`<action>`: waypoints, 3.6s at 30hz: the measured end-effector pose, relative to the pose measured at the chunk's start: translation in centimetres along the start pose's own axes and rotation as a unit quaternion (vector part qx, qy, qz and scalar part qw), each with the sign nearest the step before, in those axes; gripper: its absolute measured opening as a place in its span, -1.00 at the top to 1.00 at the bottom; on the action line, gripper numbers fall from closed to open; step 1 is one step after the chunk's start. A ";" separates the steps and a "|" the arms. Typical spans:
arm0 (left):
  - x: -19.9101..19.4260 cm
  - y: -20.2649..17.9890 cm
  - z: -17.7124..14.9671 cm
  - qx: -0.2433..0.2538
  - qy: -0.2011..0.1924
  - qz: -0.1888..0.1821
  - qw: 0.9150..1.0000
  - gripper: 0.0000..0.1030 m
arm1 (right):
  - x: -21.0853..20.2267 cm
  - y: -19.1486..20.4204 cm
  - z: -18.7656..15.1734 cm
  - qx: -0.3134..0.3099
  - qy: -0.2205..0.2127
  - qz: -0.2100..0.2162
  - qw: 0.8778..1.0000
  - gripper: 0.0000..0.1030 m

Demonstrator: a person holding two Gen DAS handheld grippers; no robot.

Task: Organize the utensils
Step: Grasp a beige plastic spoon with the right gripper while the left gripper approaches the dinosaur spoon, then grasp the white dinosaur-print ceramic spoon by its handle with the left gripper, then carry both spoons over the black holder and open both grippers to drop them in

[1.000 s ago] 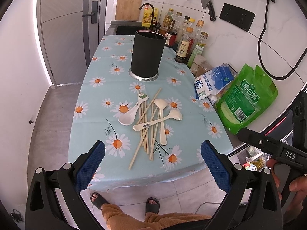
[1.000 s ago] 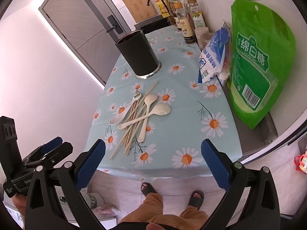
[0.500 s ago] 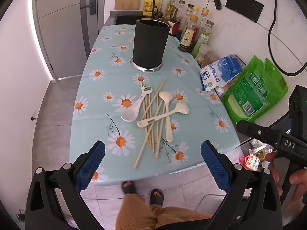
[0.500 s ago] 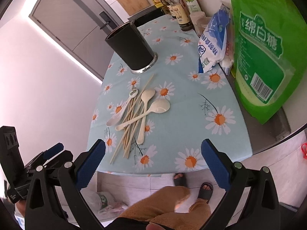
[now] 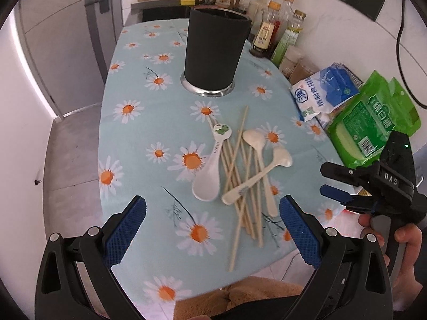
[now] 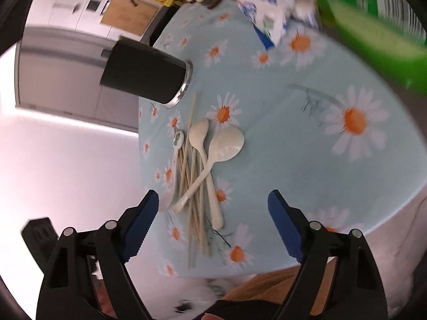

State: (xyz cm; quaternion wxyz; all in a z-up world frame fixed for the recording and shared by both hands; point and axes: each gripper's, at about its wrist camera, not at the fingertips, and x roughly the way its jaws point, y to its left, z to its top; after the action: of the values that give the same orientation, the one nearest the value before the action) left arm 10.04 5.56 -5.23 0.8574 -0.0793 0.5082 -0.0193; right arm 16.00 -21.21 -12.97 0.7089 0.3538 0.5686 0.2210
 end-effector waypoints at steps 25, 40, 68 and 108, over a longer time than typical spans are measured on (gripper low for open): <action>3.4 3.8 2.5 0.074 0.030 -0.035 0.996 -0.88 | 8.5 -2.6 0.9 0.163 -0.015 0.110 0.980 0.90; 4.4 3.9 3.7 0.096 0.035 -0.031 0.994 -0.87 | 7.0 -1.9 1.3 0.108 -0.022 0.100 0.989 0.88; 13.9 -1.5 6.2 0.156 0.178 -0.009 0.972 0.06 | -1.7 2.8 5.5 -0.079 0.037 0.089 0.992 0.88; 5.5 1.5 5.5 0.045 0.055 -0.030 0.997 0.74 | 2.0 8.7 7.7 -0.231 0.092 0.082 0.965 0.88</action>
State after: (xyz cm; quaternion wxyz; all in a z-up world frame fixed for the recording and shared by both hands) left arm 17.39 7.01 -7.63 0.8297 -0.0552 0.5508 -0.0721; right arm 24.69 -16.02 -6.91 0.6958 0.2036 0.5339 0.4352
